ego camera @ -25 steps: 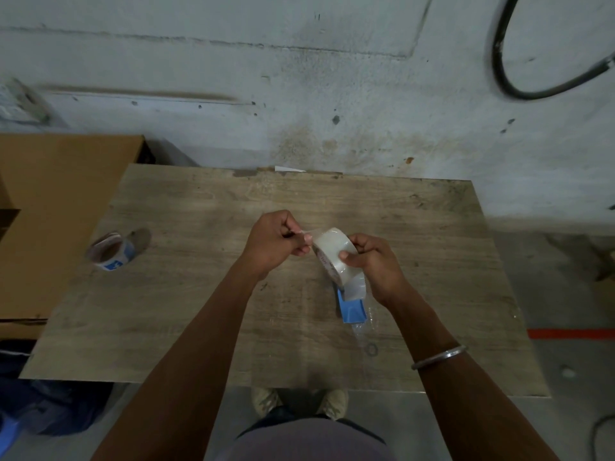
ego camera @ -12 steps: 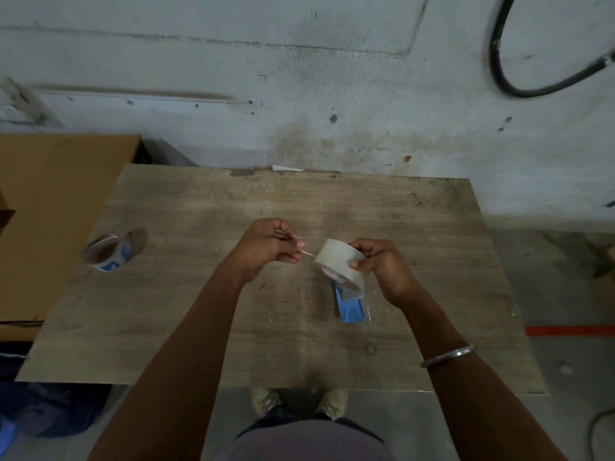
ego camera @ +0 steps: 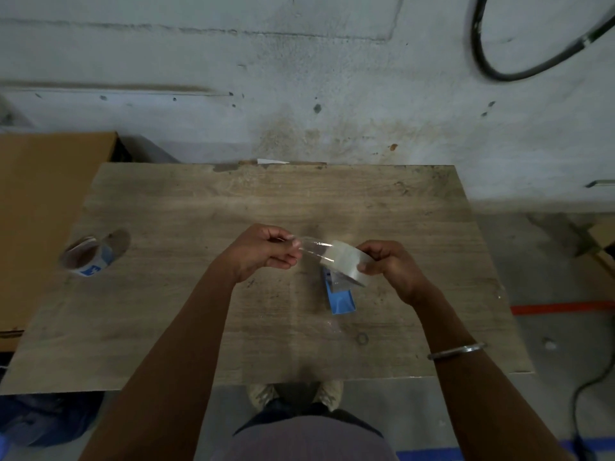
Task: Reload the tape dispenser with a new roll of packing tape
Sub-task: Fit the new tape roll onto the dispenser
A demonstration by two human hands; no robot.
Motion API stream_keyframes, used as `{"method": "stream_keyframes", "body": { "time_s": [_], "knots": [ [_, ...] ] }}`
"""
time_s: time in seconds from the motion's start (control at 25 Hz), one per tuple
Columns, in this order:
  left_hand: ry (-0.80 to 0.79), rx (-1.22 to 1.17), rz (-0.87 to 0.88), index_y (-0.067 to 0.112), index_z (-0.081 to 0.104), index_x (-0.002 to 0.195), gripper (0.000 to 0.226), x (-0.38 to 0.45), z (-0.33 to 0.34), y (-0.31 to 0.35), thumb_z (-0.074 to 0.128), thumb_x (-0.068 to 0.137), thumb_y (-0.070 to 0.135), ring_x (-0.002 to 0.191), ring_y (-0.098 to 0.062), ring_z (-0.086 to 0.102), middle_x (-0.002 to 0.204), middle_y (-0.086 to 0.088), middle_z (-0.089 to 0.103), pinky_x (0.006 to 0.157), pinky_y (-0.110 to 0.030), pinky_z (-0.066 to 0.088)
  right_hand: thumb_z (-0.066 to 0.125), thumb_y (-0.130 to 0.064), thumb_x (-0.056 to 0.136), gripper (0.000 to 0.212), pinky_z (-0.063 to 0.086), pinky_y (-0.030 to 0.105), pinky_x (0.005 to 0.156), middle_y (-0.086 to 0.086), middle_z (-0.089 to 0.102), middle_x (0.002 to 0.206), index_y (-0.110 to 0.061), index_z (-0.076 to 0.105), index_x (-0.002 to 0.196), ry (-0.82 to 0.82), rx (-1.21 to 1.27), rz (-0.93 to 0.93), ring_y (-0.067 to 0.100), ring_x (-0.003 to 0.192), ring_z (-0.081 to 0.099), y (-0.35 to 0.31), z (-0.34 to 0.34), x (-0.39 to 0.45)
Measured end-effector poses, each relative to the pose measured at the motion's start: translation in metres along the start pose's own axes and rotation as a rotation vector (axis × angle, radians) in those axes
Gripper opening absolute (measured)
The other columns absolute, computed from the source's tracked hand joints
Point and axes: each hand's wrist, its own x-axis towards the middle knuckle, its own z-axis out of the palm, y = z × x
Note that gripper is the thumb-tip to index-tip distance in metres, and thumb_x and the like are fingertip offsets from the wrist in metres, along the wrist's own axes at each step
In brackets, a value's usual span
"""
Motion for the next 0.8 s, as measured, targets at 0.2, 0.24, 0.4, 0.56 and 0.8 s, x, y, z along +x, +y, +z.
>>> {"method": "stream_keyframes", "body": {
  "time_s": [0.2, 0.24, 0.4, 0.56, 0.8],
  "knots": [
    [0.029, 0.041, 0.104, 0.000, 0.071, 0.100, 0.020, 0.019, 0.025, 0.013, 0.072, 0.086, 0.013, 0.073, -0.018, 0.071, 0.090, -0.016, 0.075, 0.069, -0.030, 0.060, 0.063, 0.010, 0.078, 0.020, 0.051, 0.022, 0.059, 0.007, 0.070, 0.079, -0.005, 0.072, 0.086, 0.180, 0.007, -0.005, 0.011, 0.068, 0.064, -0.002, -0.013, -0.004],
    [0.045, 0.050, 0.113, 0.002, 0.072, 0.098, 0.017, 0.023, 0.030, 0.015, 0.073, 0.086, 0.014, 0.073, -0.017, 0.071, 0.089, -0.014, 0.075, 0.070, -0.030, 0.061, 0.063, 0.009, 0.078, 0.019, 0.052, 0.025, 0.061, 0.009, 0.071, 0.082, -0.005, 0.072, 0.088, 0.210, -0.006, 0.000, 0.014, 0.070, 0.065, 0.000, -0.014, -0.005],
    [0.100, 0.161, 0.099, 0.005, 0.073, 0.099, 0.021, 0.037, 0.047, 0.009, 0.074, 0.085, 0.021, 0.073, -0.016, 0.070, 0.088, -0.010, 0.076, 0.069, -0.028, 0.058, 0.065, -0.001, 0.082, 0.014, 0.054, 0.033, 0.067, 0.009, 0.071, 0.091, -0.007, 0.070, 0.094, 0.334, -0.031, 0.058, 0.021, 0.080, 0.067, 0.016, -0.011, -0.006],
    [0.138, 0.257, -0.015, 0.016, 0.073, 0.096, 0.023, 0.054, 0.058, -0.015, 0.075, 0.084, 0.036, 0.085, -0.016, 0.071, 0.091, -0.004, 0.075, 0.078, -0.031, 0.057, 0.061, -0.007, 0.089, 0.016, 0.049, 0.029, 0.068, 0.005, 0.070, 0.097, -0.009, 0.066, 0.105, 0.382, 0.054, 0.169, 0.021, 0.088, 0.065, 0.037, 0.004, -0.007],
    [0.128, 0.252, -0.116, 0.012, 0.072, 0.095, 0.040, 0.071, 0.083, -0.035, 0.065, 0.087, 0.051, 0.090, -0.020, 0.071, 0.095, -0.004, 0.075, 0.081, -0.039, 0.057, 0.060, -0.010, 0.092, 0.019, 0.051, 0.026, 0.071, 0.001, 0.069, 0.101, -0.011, 0.063, 0.111, 0.431, 0.078, 0.199, 0.014, 0.091, 0.065, 0.052, 0.000, -0.010]
  ]
}}
